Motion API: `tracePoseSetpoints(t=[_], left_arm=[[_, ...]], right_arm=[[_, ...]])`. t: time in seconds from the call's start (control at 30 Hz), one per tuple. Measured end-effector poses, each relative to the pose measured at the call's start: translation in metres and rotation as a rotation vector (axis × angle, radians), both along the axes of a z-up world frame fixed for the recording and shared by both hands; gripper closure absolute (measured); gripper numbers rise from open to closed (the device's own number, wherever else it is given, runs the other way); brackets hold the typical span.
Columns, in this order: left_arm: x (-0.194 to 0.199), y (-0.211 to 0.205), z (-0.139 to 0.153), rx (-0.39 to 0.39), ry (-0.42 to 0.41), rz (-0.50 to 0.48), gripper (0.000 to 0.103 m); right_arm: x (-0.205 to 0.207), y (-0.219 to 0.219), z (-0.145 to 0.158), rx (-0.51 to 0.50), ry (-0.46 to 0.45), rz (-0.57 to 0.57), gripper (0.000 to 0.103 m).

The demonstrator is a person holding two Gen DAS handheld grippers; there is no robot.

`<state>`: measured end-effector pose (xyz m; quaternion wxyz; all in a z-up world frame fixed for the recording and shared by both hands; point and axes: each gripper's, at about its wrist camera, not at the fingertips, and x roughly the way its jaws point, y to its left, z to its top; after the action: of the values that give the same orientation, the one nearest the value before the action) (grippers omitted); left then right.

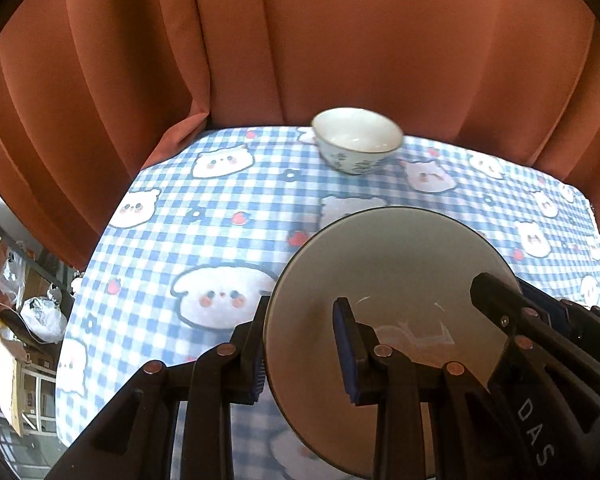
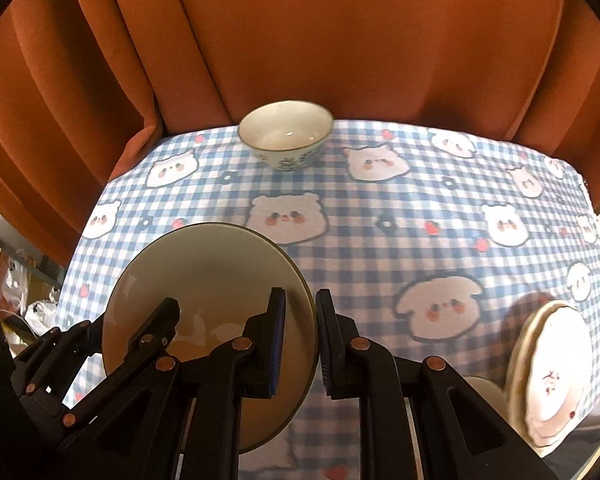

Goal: Organize plates and bowls
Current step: 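Carry the second olive-rimmed plate with the left tool toward the stack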

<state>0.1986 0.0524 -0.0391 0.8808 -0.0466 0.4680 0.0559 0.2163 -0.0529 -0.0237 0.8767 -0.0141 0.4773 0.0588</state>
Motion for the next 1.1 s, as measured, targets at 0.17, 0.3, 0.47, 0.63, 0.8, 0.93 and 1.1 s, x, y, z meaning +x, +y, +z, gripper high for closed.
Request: tracePoseSetpoints(t=[0.17,0.3,0.47,0.63,0.8,0.93,1.1], left_arm=[[-0.022,-0.031,0.010,0.008,-0.026,0.001,0.075],[-0.037,-0.057,0.013,0.014,-0.037,-0.015,0.075],[-0.051,-0.090,0.009,0.015,-0.032,-0.045,0.075],[-0.061,-0.115,-0.001,0.005,-0.007,-0.079,0.075],[-0.066,-0.129,-0.012,-0.002,0.014,-0.100,0.075],[-0.067,-0.137,-0.021,-0.010,0.040,-0.109,0.075],[-0.067,-0.141,-0.033,-0.029,0.068,-0.108,0.075]], right_arm=[[-0.024,-0.033,0.013,0.014,-0.030,0.003,0.084],[-0.042,-0.059,0.018,0.013,-0.047,-0.004,0.084],[-0.061,-0.091,0.015,0.005,-0.051,-0.018,0.084],[-0.072,-0.116,0.004,-0.009,-0.033,-0.038,0.084],[-0.080,-0.134,-0.006,-0.025,-0.009,-0.056,0.084],[-0.083,-0.141,-0.015,-0.035,0.012,-0.067,0.085],[-0.082,-0.146,-0.025,-0.057,0.047,-0.067,0.085]])
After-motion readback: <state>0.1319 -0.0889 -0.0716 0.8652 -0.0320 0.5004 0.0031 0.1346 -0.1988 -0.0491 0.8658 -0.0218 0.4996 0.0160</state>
